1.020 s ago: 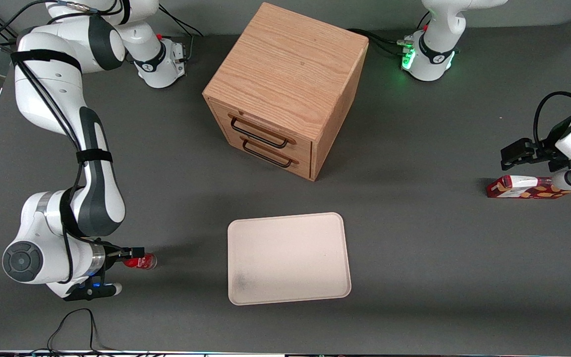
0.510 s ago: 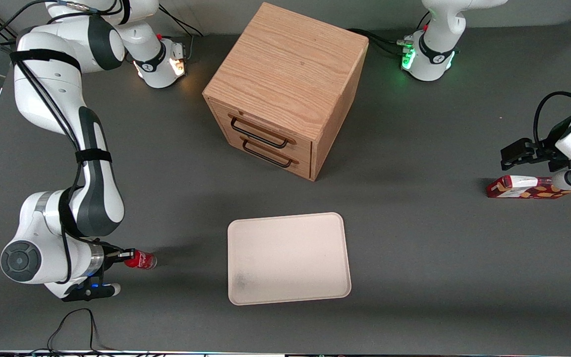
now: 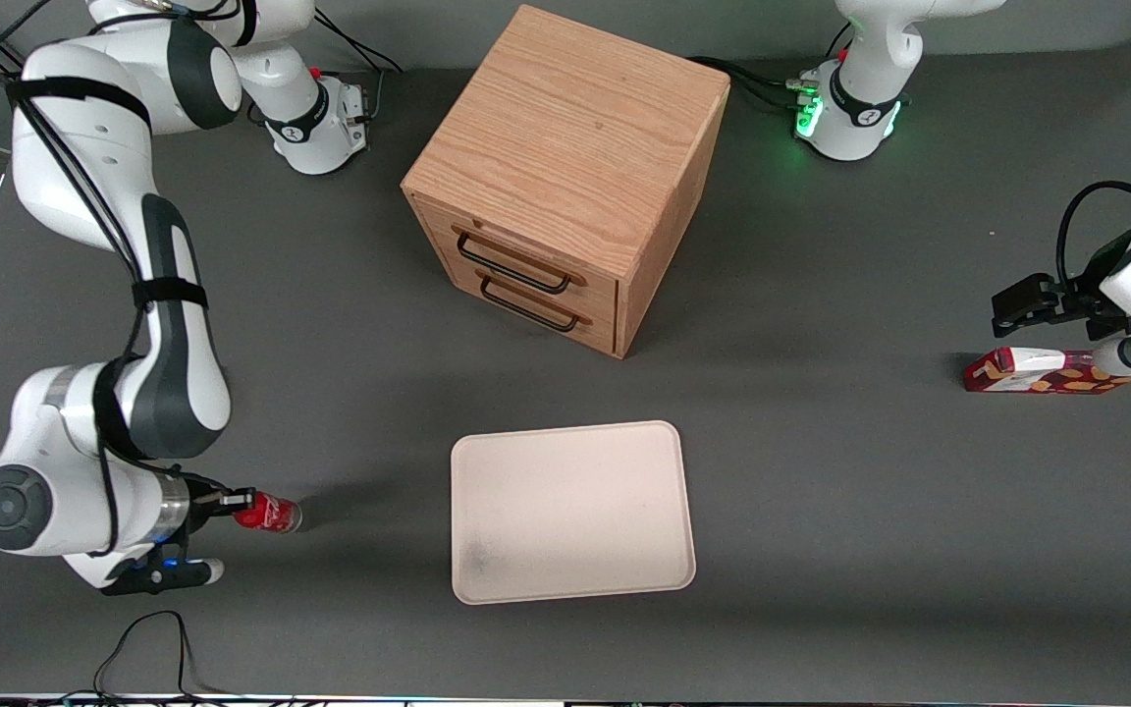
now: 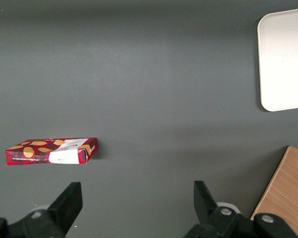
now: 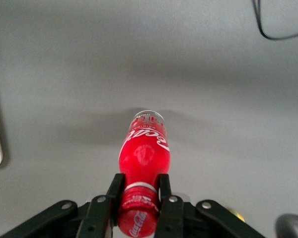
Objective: Place coke bottle on tray
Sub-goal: 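Lift the bottle and carry it over the cream tray's edge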
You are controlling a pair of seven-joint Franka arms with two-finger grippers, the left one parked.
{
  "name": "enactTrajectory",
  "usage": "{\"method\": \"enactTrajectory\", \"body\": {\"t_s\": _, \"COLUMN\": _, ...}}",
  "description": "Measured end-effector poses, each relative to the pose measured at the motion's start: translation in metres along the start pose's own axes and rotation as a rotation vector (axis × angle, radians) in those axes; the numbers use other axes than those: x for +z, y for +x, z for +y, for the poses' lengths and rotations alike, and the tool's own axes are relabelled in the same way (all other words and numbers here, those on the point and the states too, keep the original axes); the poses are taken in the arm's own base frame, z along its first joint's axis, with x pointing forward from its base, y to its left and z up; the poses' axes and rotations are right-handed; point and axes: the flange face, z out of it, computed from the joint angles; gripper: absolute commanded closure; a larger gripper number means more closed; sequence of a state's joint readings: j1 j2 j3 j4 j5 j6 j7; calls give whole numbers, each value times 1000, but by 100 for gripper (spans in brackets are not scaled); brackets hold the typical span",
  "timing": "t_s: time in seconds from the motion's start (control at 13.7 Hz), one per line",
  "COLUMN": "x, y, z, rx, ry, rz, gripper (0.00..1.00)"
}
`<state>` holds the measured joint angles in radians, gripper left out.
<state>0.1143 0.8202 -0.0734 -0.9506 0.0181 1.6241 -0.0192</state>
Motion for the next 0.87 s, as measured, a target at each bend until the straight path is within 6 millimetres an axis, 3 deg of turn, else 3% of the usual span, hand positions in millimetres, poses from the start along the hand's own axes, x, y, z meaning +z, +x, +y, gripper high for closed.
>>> {"method": "enactTrajectory", "body": {"t_s": 0.36, "x": -124, "y": -71, "z": 4, "rx": 2, "ry": 13, "rz": -44, "gripper": 100}}
{"method": "enactTrajectory", "body": {"t_s": 0.73, "x": -198, "y": -134, "z": 8, "rx": 4, "ry": 23, "rz": -79, "gripper": 100}}
{"method": "enactTrajectory", "body": {"t_s": 0.87, "x": -210, "y": -142, "z": 8, "rx": 9, "ry": 24, "rz": -65, "gripper": 100}}
